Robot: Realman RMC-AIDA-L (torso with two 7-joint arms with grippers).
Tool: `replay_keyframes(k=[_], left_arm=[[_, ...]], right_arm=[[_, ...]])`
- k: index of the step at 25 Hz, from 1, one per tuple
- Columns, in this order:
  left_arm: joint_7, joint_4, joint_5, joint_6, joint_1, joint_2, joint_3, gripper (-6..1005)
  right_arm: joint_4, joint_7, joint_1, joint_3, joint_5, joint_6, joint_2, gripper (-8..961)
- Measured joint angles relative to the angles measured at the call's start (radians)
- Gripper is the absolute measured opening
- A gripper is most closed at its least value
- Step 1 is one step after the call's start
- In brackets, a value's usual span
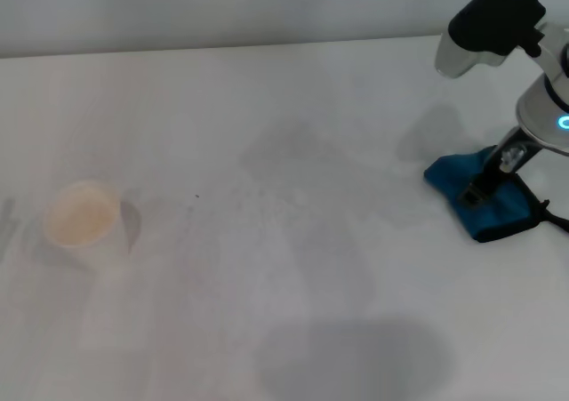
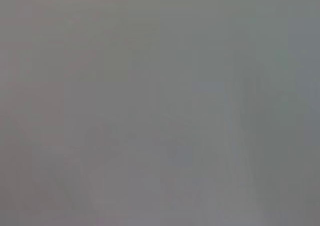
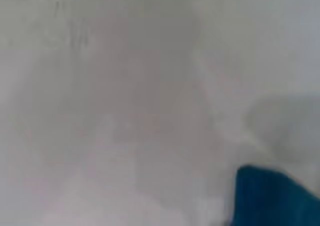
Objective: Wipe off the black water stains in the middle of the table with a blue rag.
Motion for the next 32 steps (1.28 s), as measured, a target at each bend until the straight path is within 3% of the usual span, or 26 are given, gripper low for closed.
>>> replay_keyframes(k=[10,19,26,28,29,32], left_arm=[[0.000,0.000,-0.017,-0.010,-0.010,0.000,0.000,881],[0.000,0.000,-0.018,-0.024,-0.031,0.000,0.000,880],[0.000,0.000,-0.018,-0.027,-0.038,0.002,0.000,881],[0.000,-0.001,-0.018,-0.028,-0.039,0.002,0.000,881],[0.000,-0.002,-0.019,-0.028,-0.040,0.002,0.000,881],[0.000,-0.002,-0.019,-0.029,-0.040,0.002,0.000,882]], right_arm=[[-0.084,-0.084,-0.025,0.056,0.007,-0.044,0.000,431],[-0.081,-0.276,-0.092,0.265,0.200,-0.253,0.001,784],[-0.023,-0.445,-0.174,0.438,0.476,-0.403,-0.002,784],[0.072,-0.582,-0.202,0.552,0.679,-0.434,-0.003,784],[0.072,-0.582,-0.202,0.552,0.679,-0.434,-0.003,784],[0.233,-0.779,-0.219,0.703,0.915,-0.417,-0.009,784]])
